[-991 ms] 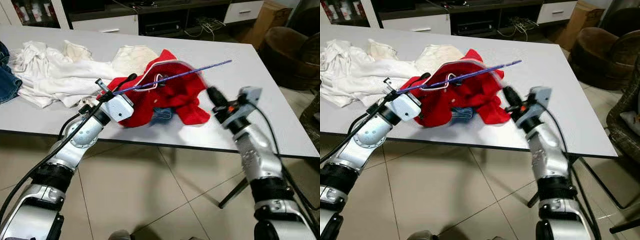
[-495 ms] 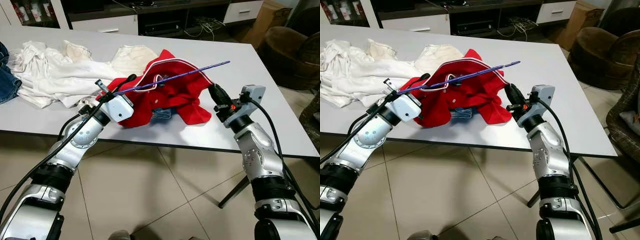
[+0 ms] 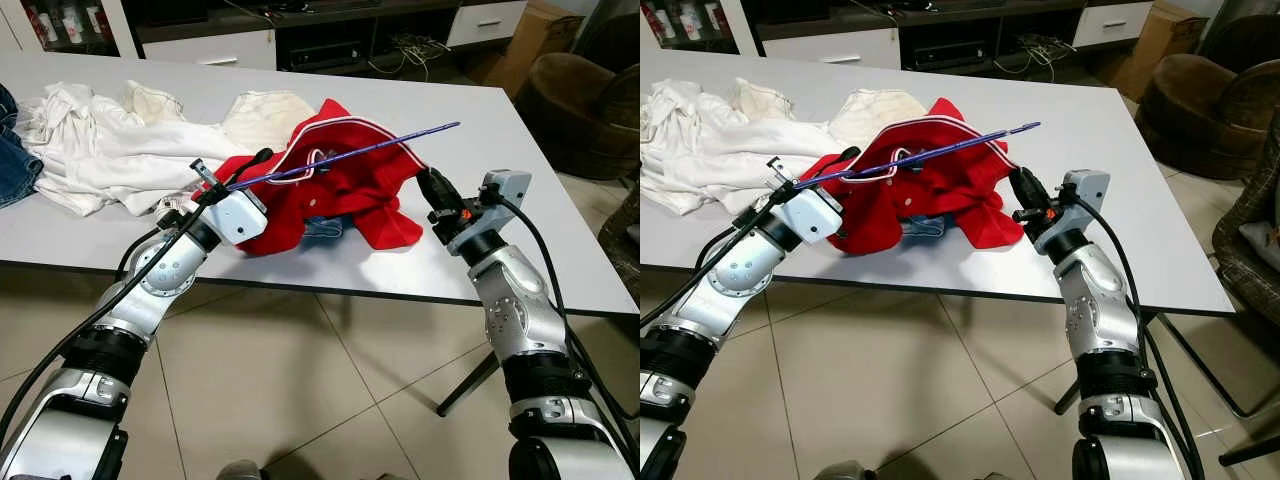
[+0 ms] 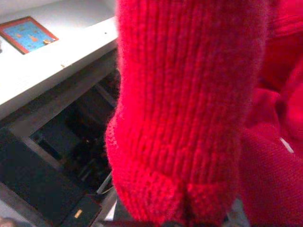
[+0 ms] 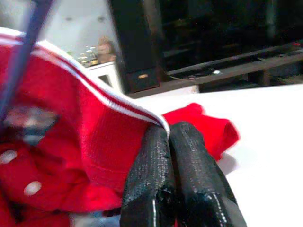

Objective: Hang hanger

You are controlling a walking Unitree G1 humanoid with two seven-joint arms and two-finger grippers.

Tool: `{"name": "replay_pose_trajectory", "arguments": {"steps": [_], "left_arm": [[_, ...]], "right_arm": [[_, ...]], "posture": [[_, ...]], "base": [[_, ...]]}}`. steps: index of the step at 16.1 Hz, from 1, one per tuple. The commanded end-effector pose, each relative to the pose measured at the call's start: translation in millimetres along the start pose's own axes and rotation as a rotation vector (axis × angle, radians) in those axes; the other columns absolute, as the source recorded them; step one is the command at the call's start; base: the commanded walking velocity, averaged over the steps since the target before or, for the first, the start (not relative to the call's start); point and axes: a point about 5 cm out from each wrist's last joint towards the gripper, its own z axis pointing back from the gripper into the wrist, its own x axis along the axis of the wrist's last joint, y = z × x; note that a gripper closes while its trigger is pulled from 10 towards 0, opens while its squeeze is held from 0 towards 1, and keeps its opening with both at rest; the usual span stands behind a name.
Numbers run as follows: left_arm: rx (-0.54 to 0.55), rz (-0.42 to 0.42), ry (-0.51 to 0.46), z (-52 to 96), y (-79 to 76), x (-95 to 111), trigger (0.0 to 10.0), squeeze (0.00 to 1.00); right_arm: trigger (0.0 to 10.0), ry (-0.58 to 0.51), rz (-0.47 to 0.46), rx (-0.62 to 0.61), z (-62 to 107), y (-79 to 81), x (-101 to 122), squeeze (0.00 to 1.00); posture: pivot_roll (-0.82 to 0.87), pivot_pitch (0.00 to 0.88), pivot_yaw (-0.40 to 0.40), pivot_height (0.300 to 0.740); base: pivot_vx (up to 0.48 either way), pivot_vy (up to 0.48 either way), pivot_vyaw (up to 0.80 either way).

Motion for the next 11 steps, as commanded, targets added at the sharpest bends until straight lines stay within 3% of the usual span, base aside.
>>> {"name": "replay_pose_trajectory", "arguments": {"steps": [1, 4, 7, 11], "left_arm": [[-0.041, 0.034, -0.040, -1.2, -1.5, 4, 10.0, 0.00], [-0.119, 0.098, -0.063, 1.5, -14.2, 7, 10.0, 0.00], [-0.152, 0.114, -0.068, 4.2, -13.6, 6, 10.0, 0.00], [-0.292, 0.020, 0.002, 14.9, -9.8, -6, 10.0, 0.00]], "right_arm": [[0.0, -0.104, 0.029, -0.058, -9.5, -8.0, 33, 0.00], [0.0, -0.046, 0.037, -0.022, -7.5, 4.8, 14, 0.00], [0.0, -0.025, 0.042, -0.052, -6.1, 1.4, 9, 0.00], [0.0, -0.044, 0.073, -0.148, -2.5, -17.1, 20, 0.00]], "posture": [[0.11, 0.000, -0.025, 0.740], [0.10, 0.000, -0.019, 0.740], [0.10, 0.000, -0.016, 0.740], [0.10, 0.004, -0.014, 0.740]], "base": [[0.000, 0.000, 0.00], [0.000, 0.000, 0.00], [0.000, 0.000, 0.00], [0.000, 0.000, 0.00]]}}
